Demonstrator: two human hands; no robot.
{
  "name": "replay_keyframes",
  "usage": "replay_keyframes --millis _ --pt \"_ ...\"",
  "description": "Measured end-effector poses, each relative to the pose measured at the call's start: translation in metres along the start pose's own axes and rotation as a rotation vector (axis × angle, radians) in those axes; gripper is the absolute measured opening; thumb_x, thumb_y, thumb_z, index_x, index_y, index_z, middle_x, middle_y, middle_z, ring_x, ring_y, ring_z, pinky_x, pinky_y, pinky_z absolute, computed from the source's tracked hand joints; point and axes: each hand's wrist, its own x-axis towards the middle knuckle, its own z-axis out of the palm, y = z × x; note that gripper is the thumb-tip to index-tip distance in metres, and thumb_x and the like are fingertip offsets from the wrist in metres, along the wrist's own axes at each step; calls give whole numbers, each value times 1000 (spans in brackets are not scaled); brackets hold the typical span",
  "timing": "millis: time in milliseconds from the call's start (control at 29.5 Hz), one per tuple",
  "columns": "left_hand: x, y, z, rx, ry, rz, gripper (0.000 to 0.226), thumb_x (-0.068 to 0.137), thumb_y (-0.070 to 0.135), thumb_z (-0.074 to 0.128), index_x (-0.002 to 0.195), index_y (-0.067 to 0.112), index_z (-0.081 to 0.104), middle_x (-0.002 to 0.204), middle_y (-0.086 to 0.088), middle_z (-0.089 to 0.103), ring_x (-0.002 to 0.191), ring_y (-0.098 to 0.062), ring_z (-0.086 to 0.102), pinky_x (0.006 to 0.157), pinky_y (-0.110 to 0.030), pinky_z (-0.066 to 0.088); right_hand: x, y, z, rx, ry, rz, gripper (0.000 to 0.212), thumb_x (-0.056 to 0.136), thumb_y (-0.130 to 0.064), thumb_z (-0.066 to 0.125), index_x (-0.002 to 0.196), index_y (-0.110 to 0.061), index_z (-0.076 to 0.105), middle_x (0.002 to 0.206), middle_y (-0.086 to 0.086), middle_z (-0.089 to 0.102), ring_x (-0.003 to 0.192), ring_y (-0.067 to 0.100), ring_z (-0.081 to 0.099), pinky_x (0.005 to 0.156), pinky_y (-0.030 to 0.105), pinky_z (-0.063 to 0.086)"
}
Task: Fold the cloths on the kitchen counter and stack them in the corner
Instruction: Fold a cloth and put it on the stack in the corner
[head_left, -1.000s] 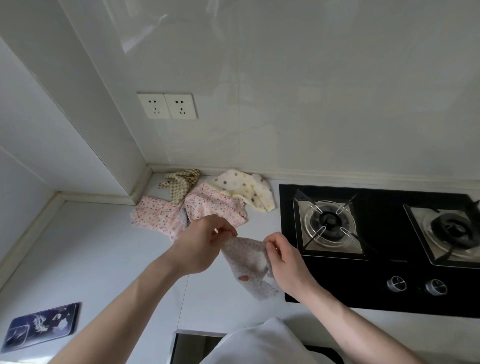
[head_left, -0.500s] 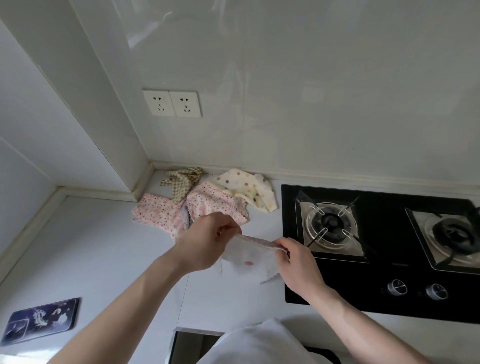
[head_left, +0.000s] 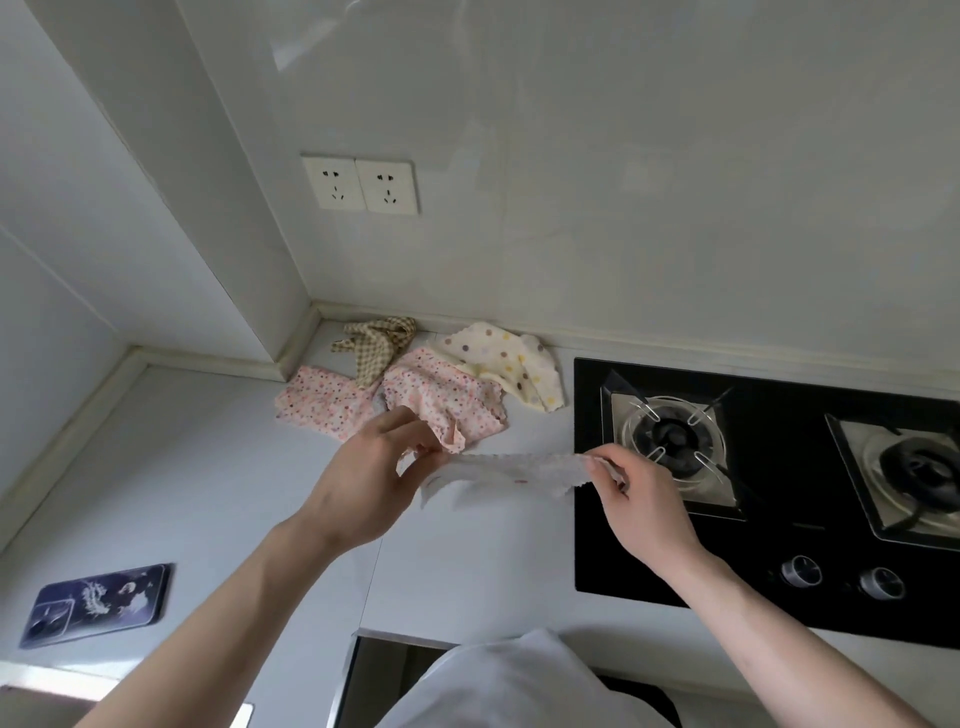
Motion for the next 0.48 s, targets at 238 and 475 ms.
replay_keyframes --millis 238,475 --pt "-50 -18 36 61 -332 -129 25 100 57 52 93 35 62 96 21 66 88 -2 59 76 -26 51 -50 32 15 -7 -255 99 8 99 -29 65 93 -29 70 85 -18 70 85 -2 66 69 12 47" --pt "-83 -32 91 64 -588 -295 22 103 52 50 97 33 60 109 11 73 82 -9 57 71 -26 42 -81 69 49 -153 -483 202 20 100 -27 62 91 -45 60 87 -21 67 84 -12 61 72 7 42"
